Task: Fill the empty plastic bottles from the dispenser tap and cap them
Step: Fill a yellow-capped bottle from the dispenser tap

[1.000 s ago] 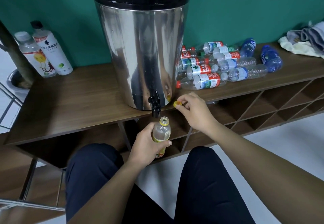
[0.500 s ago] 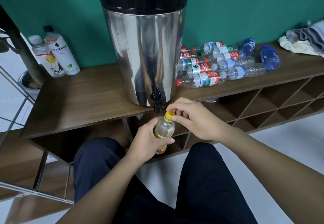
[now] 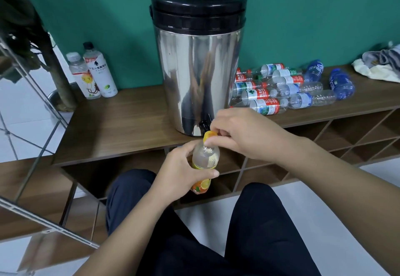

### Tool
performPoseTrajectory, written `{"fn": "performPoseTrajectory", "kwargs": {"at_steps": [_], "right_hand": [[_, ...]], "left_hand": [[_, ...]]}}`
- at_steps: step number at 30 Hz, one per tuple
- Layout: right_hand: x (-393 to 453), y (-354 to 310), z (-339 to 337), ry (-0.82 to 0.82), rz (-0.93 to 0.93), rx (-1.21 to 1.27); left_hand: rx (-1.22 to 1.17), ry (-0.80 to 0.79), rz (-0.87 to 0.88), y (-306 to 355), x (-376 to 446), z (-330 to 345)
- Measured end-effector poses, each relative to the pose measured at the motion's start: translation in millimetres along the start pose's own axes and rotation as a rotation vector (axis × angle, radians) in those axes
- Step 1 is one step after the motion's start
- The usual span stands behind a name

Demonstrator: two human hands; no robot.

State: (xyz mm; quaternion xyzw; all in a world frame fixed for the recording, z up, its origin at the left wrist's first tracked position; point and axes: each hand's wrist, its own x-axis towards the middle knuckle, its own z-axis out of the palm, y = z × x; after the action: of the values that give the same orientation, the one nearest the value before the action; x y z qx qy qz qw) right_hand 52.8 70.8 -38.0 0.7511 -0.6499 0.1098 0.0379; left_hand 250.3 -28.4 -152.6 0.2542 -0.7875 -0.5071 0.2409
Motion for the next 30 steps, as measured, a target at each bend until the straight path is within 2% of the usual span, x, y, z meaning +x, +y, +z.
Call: {"fn": "performPoseTrajectory", "kwargs": {"at_steps": [5,7,9,12,18,21,24,27,30], "right_hand": [[15,-16,-12,0.090,0.097,-0.019],[19,-20,-21,0.111,0.003,0.070],[25,-24,-26,0.059,-0.123,0.137],[40,-27,-23,0.017,-0.207,0.087],[80,-36,-31,-0.094,-0.136,0.079],[101,-45,-27,-0.040,-0.121,-0.046],[116,-49,-22,-0.015,-0.173,-0.030],[129,-49,-26,-0.105,-0.262,0.062],[146,-51,-27,-0.148,-0.330,0.036]], "left_hand": [[-0.032,0.081,0.004,8,-1,-21],[-0.030,0.100,0.010,10,0,-32],[-0.016,0.114,0.012,12,0,-41],[-0.030,0.139,0.013,13,0,-52],[-0.042,0.201,-0.002,9,0,-68],[-0.024,0.252,-0.006,11,2,-79],[-0.046,0.258,-0.021,8,3,-93],[-0.072,0.270,-0.020,2,4,-109],[-0.089,0.275,-0.023,-5,5,-124]]}}
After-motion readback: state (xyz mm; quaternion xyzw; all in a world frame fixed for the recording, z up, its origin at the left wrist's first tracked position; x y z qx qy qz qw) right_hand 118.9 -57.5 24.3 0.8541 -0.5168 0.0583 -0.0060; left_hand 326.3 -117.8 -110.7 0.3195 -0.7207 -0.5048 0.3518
